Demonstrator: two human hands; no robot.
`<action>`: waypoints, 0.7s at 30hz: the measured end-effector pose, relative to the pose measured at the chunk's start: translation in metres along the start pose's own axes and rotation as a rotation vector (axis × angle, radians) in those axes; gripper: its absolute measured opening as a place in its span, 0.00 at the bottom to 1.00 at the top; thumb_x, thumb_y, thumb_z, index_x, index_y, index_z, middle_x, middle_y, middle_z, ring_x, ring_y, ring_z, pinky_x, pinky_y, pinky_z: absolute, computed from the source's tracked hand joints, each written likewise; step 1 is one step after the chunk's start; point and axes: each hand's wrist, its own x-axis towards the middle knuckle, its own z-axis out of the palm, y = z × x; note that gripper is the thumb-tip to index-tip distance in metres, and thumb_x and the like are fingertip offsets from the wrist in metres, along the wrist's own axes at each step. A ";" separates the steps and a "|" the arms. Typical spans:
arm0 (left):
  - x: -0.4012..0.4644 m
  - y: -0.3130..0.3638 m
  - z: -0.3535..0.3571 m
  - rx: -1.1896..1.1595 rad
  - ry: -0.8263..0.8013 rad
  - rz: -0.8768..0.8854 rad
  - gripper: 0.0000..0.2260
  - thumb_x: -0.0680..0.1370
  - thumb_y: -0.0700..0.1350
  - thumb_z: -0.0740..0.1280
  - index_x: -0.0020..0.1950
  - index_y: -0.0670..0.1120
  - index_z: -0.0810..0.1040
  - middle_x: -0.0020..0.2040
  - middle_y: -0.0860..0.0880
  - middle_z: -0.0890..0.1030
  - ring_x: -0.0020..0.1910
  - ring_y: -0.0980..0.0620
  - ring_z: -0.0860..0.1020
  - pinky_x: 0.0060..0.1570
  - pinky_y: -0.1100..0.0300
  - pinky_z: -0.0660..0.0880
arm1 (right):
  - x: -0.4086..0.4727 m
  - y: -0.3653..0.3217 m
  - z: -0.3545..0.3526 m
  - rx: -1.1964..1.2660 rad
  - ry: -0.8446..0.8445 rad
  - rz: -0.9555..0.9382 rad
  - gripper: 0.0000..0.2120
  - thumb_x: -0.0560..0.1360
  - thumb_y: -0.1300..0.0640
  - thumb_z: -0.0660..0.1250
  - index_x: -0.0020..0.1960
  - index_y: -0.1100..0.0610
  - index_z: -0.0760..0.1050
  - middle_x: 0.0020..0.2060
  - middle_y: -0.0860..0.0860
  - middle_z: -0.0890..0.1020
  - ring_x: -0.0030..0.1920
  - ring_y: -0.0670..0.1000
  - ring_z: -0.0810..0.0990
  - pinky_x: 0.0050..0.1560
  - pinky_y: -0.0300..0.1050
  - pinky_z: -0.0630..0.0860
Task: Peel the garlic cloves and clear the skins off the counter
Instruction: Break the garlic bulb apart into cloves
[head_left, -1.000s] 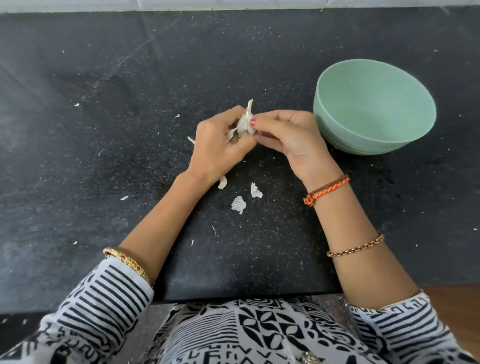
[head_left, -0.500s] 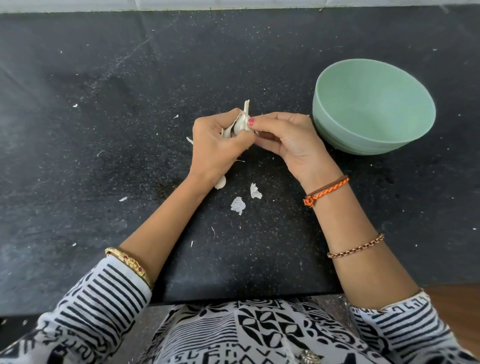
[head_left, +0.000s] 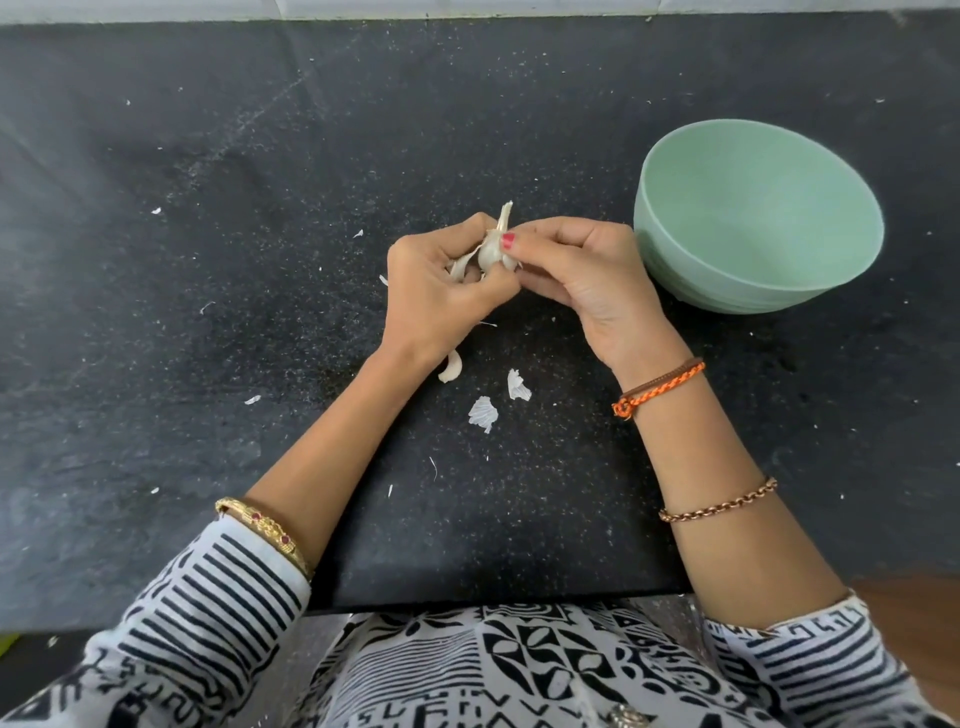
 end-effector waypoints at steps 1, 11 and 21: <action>0.000 0.000 -0.001 0.028 -0.006 0.016 0.04 0.69 0.35 0.65 0.37 0.34 0.77 0.26 0.40 0.67 0.27 0.54 0.61 0.26 0.63 0.58 | 0.000 0.000 0.000 -0.012 0.007 -0.013 0.01 0.71 0.66 0.70 0.42 0.62 0.81 0.42 0.54 0.84 0.44 0.45 0.82 0.43 0.37 0.78; 0.000 -0.004 -0.006 0.307 -0.101 0.141 0.05 0.73 0.38 0.68 0.47 0.39 0.82 0.26 0.46 0.72 0.26 0.55 0.65 0.29 0.57 0.67 | -0.002 -0.002 0.002 -0.152 0.103 -0.121 0.09 0.68 0.72 0.68 0.33 0.61 0.79 0.29 0.52 0.81 0.34 0.46 0.82 0.35 0.40 0.80; -0.002 -0.005 -0.005 0.315 -0.037 0.206 0.09 0.70 0.38 0.72 0.50 0.41 0.83 0.39 0.52 0.83 0.37 0.49 0.80 0.37 0.54 0.75 | 0.005 0.012 0.007 -0.453 0.281 -0.395 0.04 0.61 0.61 0.69 0.31 0.60 0.82 0.24 0.53 0.81 0.28 0.53 0.81 0.31 0.55 0.79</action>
